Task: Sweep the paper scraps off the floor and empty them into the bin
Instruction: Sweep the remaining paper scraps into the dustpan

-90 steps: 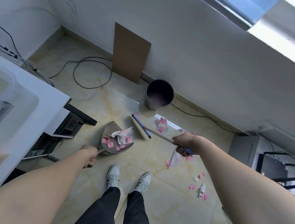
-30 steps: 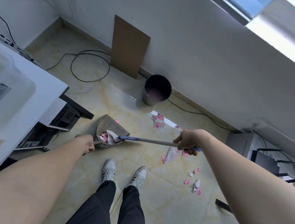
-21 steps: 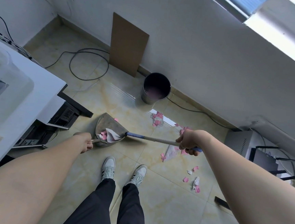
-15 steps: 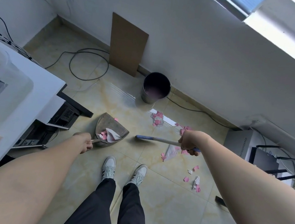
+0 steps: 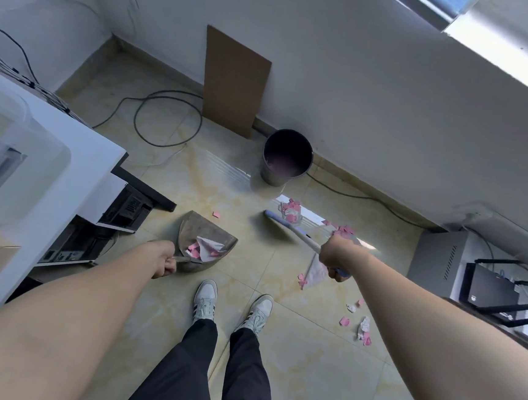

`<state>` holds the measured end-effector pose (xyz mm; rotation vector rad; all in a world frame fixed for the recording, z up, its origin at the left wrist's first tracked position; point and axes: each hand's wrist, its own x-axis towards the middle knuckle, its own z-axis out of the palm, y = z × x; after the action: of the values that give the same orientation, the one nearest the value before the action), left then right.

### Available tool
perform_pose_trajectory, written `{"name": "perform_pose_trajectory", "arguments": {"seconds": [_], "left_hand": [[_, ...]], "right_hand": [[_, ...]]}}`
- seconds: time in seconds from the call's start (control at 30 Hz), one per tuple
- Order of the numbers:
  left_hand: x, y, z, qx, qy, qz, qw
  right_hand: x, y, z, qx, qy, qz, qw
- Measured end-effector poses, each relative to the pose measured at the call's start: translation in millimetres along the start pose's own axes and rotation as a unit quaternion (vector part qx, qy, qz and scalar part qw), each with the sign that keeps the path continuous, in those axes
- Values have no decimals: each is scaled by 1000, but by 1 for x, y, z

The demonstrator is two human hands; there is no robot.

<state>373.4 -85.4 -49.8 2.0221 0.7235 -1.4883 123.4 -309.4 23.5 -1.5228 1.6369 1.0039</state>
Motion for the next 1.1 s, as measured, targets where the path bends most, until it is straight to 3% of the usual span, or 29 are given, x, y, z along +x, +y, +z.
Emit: {"name": "perform_pose_trajectory", "arguments": {"seconds": [0.37,0.67,0.9,1.1], "left_hand": [[27,-29,0,0,20,-6,1000],[54,-35,-11,-32,29,-4,999],[52,-33,-2,-14,34,-1,999],[53,-33,-2,7,24,6,1000]], "right_hand": [[10,-55,56,-24,-26,-91,995],[10,-58,42,-10,-176,-51,983],[7,-61,16,-15,-163,-48,985],[-2,-56,13,36,-99,-61,993]]}}
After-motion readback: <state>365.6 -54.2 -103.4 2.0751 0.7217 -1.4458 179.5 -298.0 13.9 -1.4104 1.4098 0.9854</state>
